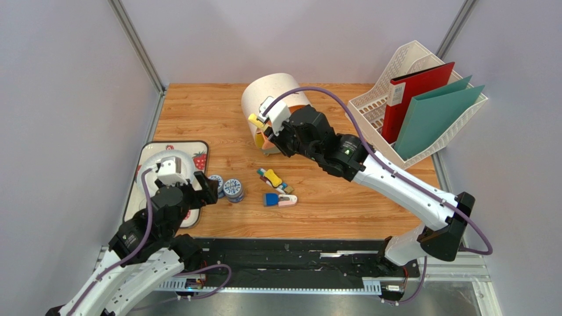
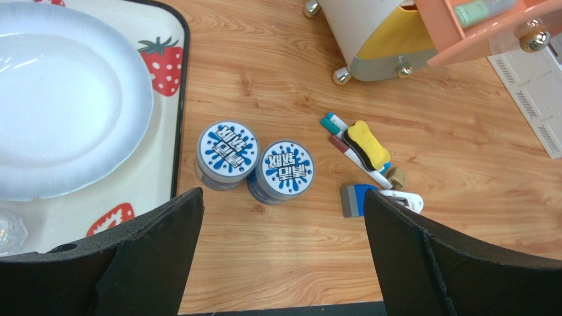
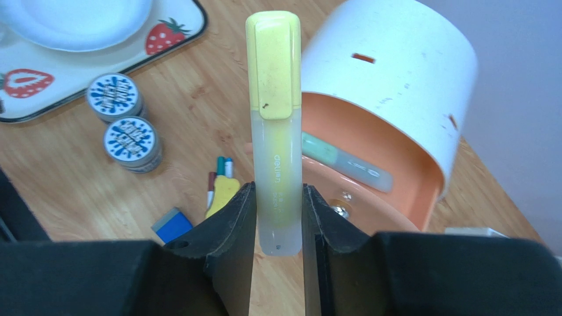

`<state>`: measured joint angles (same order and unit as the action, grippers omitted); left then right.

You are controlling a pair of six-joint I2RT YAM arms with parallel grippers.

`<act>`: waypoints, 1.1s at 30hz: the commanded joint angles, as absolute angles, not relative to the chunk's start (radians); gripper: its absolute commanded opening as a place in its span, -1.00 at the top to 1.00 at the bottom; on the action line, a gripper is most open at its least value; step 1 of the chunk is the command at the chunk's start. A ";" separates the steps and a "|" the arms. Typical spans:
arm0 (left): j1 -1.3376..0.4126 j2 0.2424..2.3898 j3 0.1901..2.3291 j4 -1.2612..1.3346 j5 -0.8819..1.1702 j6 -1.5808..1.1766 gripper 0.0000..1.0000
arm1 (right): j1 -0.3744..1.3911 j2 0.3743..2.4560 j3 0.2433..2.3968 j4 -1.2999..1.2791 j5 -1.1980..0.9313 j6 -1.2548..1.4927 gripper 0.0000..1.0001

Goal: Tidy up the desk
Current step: Place the stationery in the drawer.

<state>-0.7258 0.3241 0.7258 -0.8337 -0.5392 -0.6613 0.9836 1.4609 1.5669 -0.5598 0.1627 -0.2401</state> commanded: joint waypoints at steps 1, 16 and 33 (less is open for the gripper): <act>-0.723 0.393 0.798 -0.781 -0.474 -0.546 -0.98 | 0.982 1.408 1.577 -0.568 0.363 -0.310 1.00; -0.723 0.635 0.900 -0.660 -0.293 -0.465 -0.98 | 0.733 1.417 1.669 -0.635 0.157 -0.574 1.00; -0.634 0.782 0.951 -0.569 -0.172 -0.439 -0.98 | 0.423 1.804 2.285 -1.259 -0.589 -0.624 1.00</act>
<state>-0.6613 0.7769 0.9325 -0.6365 -0.2100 -0.4599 0.4446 1.7489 2.1830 -1.0893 -0.4286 -0.5919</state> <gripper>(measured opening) 0.990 0.297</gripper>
